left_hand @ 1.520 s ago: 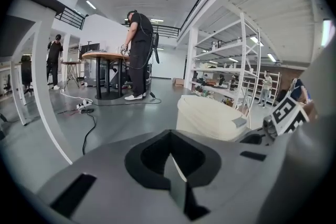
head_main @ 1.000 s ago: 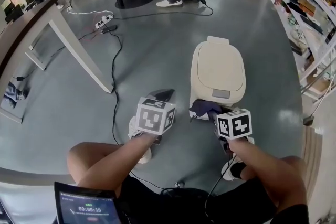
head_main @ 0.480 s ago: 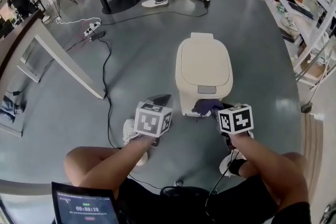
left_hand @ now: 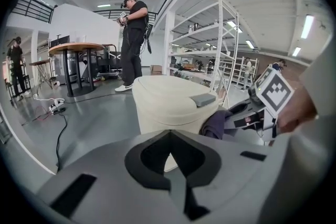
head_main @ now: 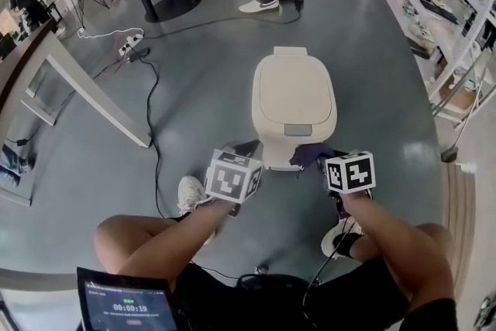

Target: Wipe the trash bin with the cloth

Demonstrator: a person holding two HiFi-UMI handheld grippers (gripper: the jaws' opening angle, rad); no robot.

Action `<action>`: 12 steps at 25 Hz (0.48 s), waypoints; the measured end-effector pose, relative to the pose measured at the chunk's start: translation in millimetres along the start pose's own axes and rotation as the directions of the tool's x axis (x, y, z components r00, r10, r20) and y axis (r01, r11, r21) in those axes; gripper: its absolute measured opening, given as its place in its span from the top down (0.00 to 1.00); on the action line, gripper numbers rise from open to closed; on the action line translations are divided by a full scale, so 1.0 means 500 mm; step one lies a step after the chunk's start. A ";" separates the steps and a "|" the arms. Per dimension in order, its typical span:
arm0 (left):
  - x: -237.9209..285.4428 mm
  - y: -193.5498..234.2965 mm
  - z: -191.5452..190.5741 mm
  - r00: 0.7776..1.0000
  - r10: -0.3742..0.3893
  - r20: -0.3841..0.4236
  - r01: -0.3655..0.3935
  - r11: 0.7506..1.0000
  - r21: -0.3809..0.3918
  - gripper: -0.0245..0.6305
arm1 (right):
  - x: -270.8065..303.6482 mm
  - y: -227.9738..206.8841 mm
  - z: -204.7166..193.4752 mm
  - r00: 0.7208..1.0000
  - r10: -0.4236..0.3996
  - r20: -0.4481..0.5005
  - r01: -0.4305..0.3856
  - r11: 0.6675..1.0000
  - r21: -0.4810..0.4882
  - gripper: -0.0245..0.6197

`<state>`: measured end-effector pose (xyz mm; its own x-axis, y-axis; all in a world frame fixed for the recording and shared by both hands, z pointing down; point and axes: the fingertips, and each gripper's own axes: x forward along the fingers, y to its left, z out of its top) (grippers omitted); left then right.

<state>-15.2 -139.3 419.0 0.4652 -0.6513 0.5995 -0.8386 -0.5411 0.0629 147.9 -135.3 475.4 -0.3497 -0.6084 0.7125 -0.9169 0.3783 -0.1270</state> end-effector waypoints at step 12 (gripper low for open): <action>0.000 0.001 -0.014 1.000 0.004 -0.014 -0.003 1.000 0.017 0.97 | 0.002 -0.054 -0.025 0.995 -0.096 -0.035 0.096 0.995 0.006 0.82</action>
<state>-17.8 -135.6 424.7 0.4582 -0.6457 0.6108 -0.8353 -0.5477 0.0477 174.8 -137.5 488.4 -0.2532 -0.6173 0.7449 -0.9474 0.3139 -0.0620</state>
